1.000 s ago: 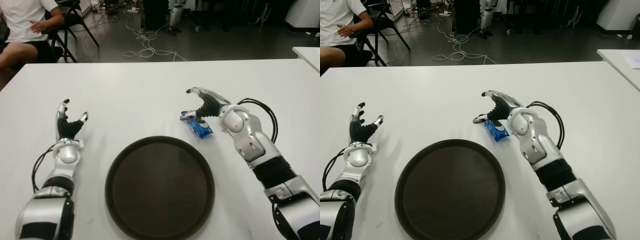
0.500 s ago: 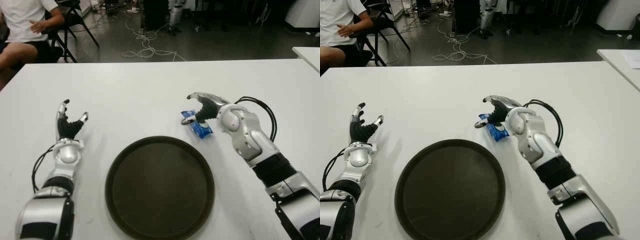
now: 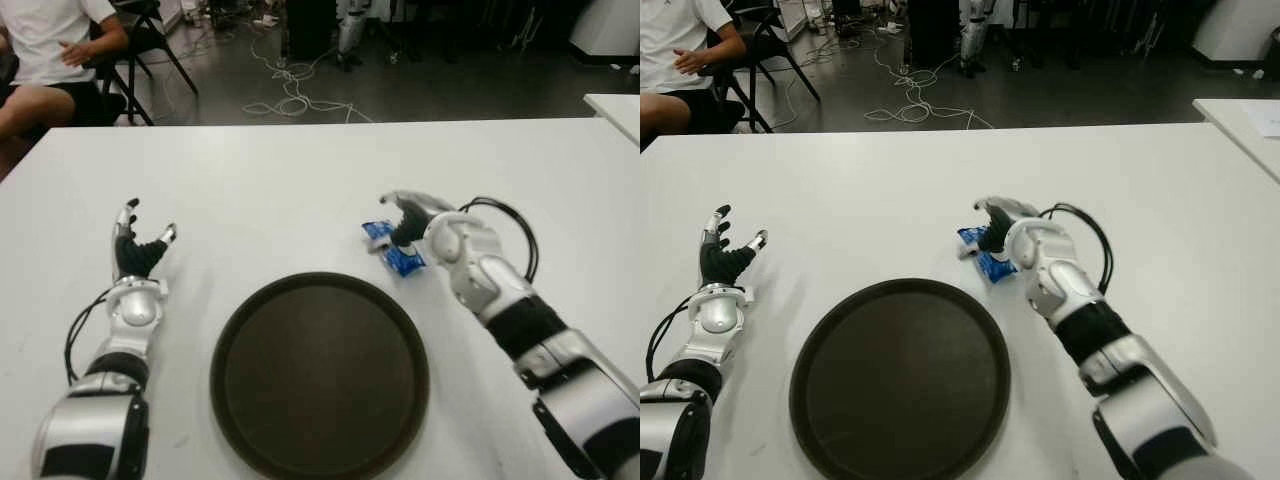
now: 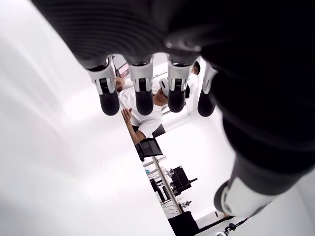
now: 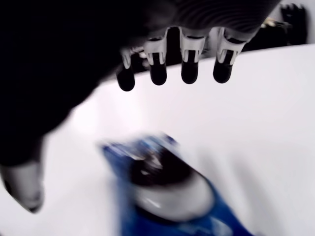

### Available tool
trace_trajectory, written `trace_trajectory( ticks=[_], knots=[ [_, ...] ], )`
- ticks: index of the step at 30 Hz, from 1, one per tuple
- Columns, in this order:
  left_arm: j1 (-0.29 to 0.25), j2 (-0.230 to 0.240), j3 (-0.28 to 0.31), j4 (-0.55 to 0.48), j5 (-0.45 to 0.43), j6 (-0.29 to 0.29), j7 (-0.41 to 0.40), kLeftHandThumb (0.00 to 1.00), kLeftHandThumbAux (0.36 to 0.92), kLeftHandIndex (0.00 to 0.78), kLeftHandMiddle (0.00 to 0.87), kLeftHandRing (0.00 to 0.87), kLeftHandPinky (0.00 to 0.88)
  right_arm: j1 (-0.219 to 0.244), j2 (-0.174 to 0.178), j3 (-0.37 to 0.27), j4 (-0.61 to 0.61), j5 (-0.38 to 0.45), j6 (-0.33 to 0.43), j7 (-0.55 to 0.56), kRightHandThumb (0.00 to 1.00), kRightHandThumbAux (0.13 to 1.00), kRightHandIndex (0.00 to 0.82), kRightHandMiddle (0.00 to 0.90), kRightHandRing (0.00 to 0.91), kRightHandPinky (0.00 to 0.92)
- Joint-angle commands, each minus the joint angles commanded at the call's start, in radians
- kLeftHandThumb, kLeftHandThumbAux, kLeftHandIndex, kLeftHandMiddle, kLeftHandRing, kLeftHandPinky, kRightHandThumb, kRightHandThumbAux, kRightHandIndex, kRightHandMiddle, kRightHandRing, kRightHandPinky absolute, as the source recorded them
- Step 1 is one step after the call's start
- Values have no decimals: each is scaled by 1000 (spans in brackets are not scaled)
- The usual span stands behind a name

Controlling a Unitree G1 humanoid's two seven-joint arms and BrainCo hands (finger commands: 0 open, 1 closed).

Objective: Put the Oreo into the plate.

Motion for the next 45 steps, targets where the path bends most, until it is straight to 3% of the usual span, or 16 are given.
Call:
trace_trajectory(
  ticks=[10, 45],
  knots=[
    [0, -4, 4, -2, -7, -6, -12, 0, 760, 54, 75, 49, 32, -6, 18, 6, 4, -4, 58, 7, 0, 615, 0, 0, 0, 0],
    [1, 3, 1, 4, -2, -6, -11, 0, 753, 55, 72, 47, 31, 27, 20, 42, -33, -10, 95, -11, 0, 659, 21, 0, 2, 15]
  ],
)
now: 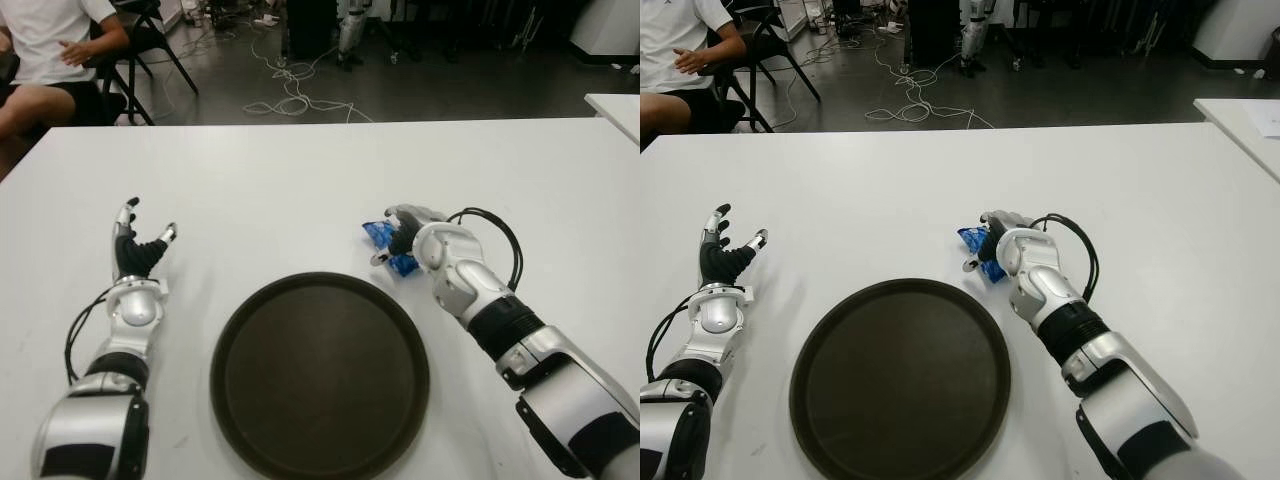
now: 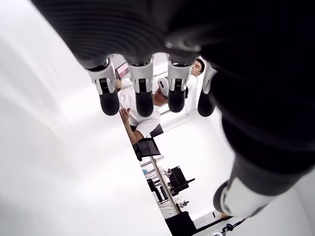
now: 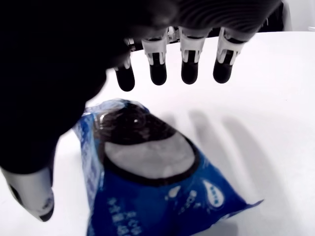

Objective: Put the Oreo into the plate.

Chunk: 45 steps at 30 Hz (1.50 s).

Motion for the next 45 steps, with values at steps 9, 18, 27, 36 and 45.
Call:
trace_trajectory(
  ticks=[9, 18, 27, 36, 45],
  knots=[
    [-1, -1, 1, 1, 1, 4, 8, 0, 738, 51, 74, 46, 27, -1, 11, 6, 14, -1, 20, -14, 0, 666, 20, 0, 1, 8],
    [-1, 0, 4, 0, -4, -3, 2, 0, 749, 54, 77, 54, 40, -18, 27, 28, 58, -10, 65, -8, 0, 685, 17, 0, 0, 0],
    [-1, 5, -4, 2, 8, 8, 8, 0, 744, 55, 72, 42, 25, -29, 39, 46, 85, -13, 104, -3, 0, 701, 5, 0, 0, 0],
    [2, 2, 2, 0, 1, -2, 2, 0, 744, 56, 75, 52, 38, -43, 53, 43, 124, -2, 130, -4, 0, 716, 0, 0, 0, 0],
    [2, 3, 3, -1, 0, -1, 2, 0, 727, 60, 83, 56, 30, -53, 60, 26, 195, 13, 107, -38, 0, 732, 0, 0, 0, 0]
  ],
)
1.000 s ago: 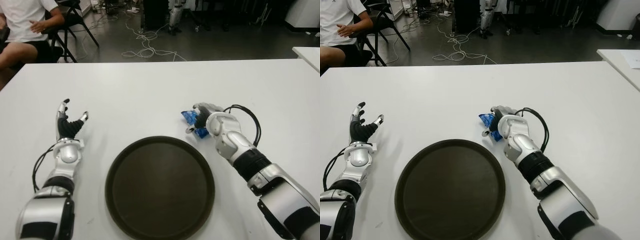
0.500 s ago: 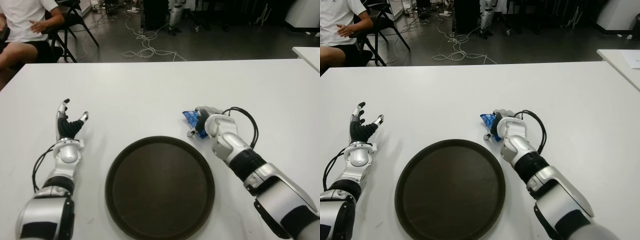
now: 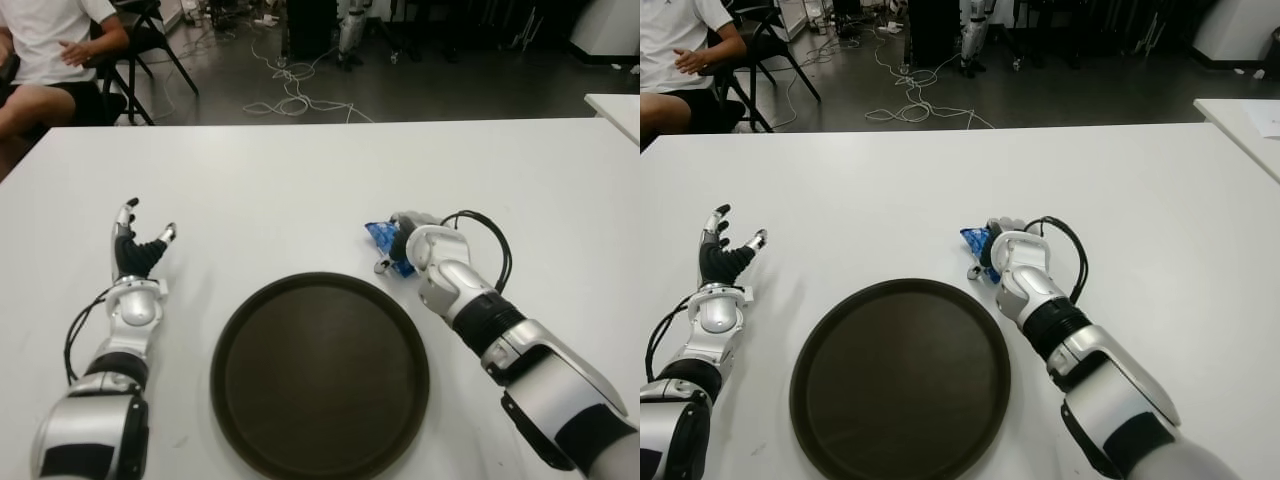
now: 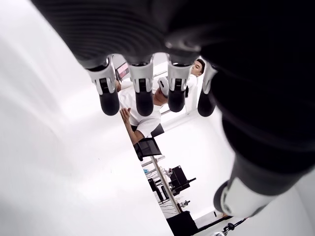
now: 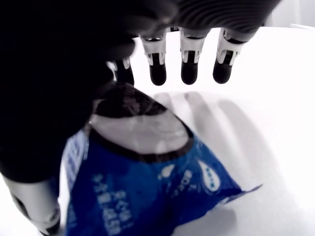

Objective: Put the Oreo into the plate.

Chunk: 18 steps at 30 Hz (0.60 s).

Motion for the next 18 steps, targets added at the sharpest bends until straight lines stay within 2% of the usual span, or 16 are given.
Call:
trace_trajectory(
  ticks=[18],
  knots=[
    [3, 3, -1, -3, 2, -9, -9, 0, 760, 57, 72, 49, 33, -34, 18, -38, 111, 33, -54, -38, 0, 722, 26, 12, 4, 0]
  ],
)
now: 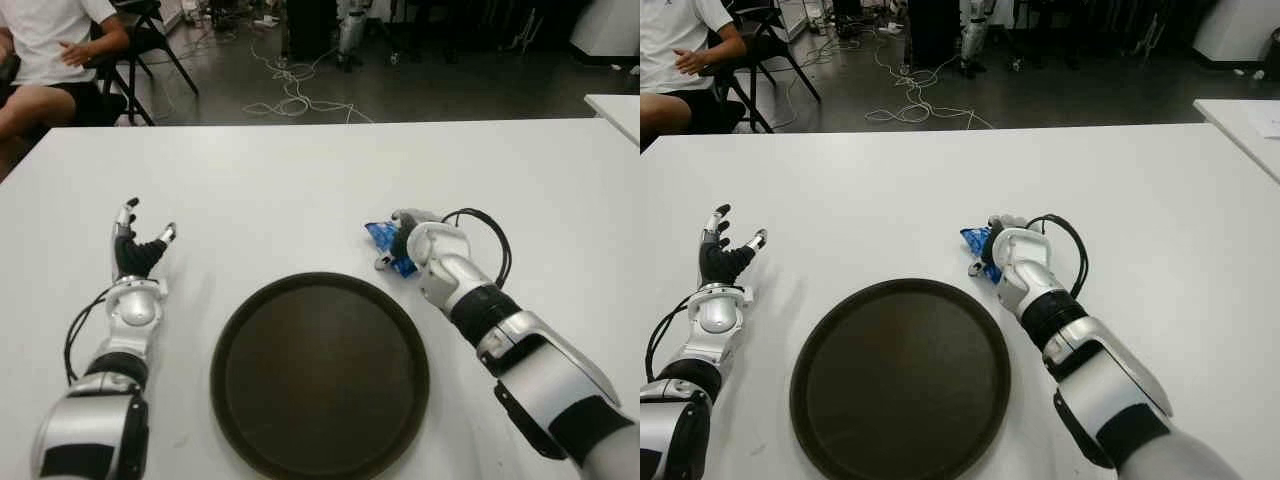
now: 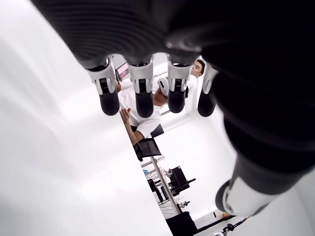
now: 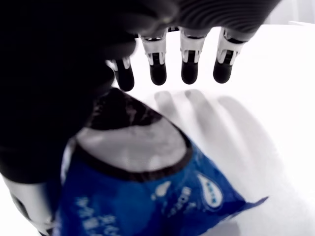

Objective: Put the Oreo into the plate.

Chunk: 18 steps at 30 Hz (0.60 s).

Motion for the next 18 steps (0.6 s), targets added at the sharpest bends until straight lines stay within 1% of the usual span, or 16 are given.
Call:
trace_trajectory(
  ticks=[8, 12, 18],
  knots=[
    [0, 0, -1, -1, 2, 0, 2, 0, 768, 55, 72, 49, 31, -7, -2, -2, 13, 2, -13, -9, 0, 743, 13, 1, 0, 0],
    [1, -1, 0, -2, 1, 0, 3, 0, 758, 54, 72, 49, 33, -10, -11, 1, 23, 2, -34, -14, 0, 752, 40, 33, 21, 0],
    [1, 0, -1, -1, 4, 7, 9, 0, 747, 54, 72, 49, 35, -14, -13, 1, 31, 0, -35, -14, 0, 765, 53, 48, 33, 0]
  ],
)
